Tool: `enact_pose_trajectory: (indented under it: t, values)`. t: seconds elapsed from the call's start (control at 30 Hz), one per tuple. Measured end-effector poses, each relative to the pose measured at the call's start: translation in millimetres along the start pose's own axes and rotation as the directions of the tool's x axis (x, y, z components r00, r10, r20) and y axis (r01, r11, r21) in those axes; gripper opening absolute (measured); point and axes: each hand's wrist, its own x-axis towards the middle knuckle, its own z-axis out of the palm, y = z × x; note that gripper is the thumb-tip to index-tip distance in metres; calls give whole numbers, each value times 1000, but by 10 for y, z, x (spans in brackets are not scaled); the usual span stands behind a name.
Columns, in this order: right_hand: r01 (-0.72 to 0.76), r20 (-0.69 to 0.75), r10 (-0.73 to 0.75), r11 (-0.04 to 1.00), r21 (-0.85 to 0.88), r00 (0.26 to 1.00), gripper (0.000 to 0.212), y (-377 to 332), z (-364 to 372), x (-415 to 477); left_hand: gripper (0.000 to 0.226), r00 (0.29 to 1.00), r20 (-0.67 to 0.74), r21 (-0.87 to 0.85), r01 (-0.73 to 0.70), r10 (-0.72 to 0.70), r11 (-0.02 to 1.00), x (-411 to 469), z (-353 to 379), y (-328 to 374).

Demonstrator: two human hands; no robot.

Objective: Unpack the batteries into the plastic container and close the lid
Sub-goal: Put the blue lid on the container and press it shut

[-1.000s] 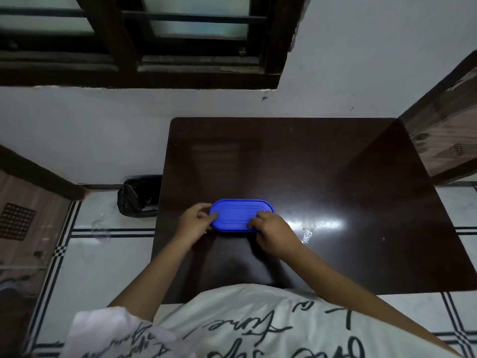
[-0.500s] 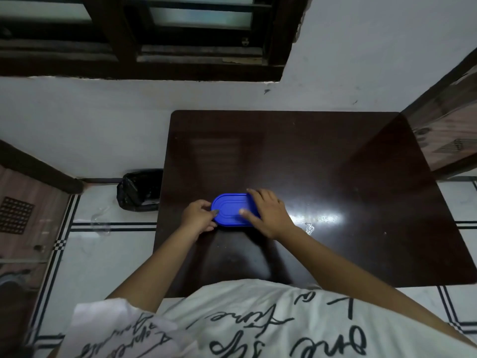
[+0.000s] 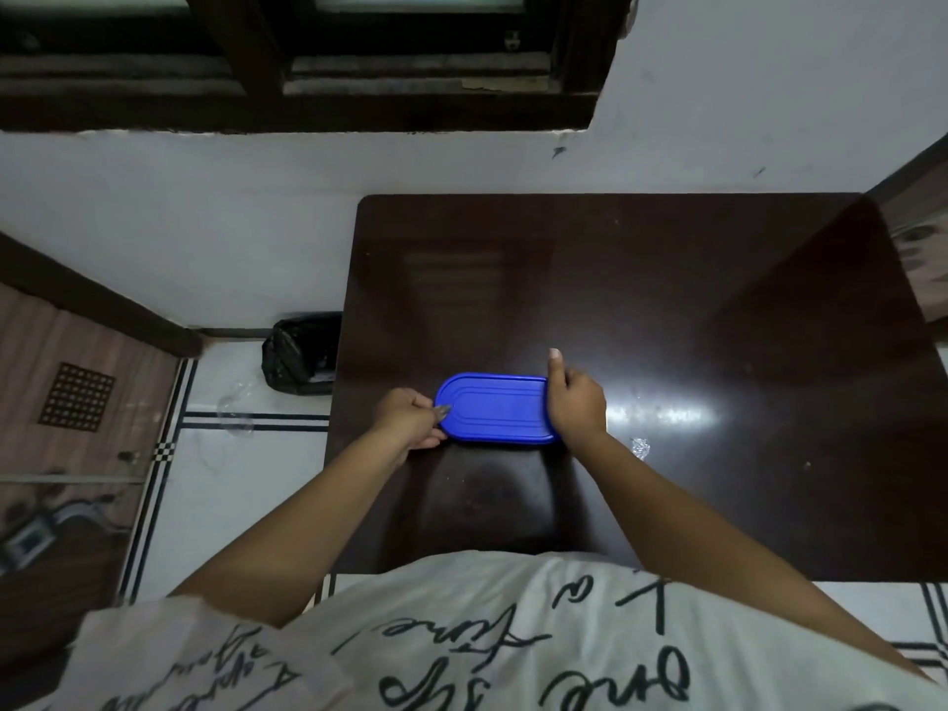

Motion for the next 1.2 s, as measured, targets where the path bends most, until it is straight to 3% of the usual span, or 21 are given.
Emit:
enact_pose_trajectory:
  t: [0.53,0.67,0.77,0.87,0.97,1.07,1.2]
  values:
    - [37,-150,-43,999,-40,988,60,-16,-2,-85,19,999,-48,-7,11,-12,1000,-94,63,6]
    - [-47,-183,55,998,50,982,58,-15,-26,-180,18,999,-15,10,41,-41,999,-235,84,-67]
    - [-187,-170,225,959,215,959,53,38,6,-275,19,979,165,209,87,-123,974,-420,100,-181]
    - [-267,-141,323,910,316,936,48,46,68,-407,29,935,296,451,45,-196,891,-545,107,-330]
    - [-290,-118,342,901,323,932,53,22,113,-504,44,975,216,431,-48,-52,901,-499,100,-369]
    - [-360,-93,406,878,314,909,62,-24,115,-524,29,966,155,246,-242,208,938,-369,95,-285]
    - [-381,-130,421,891,247,898,79,-78,136,-453,14,933,153,354,-361,327,863,-229,110,-190]
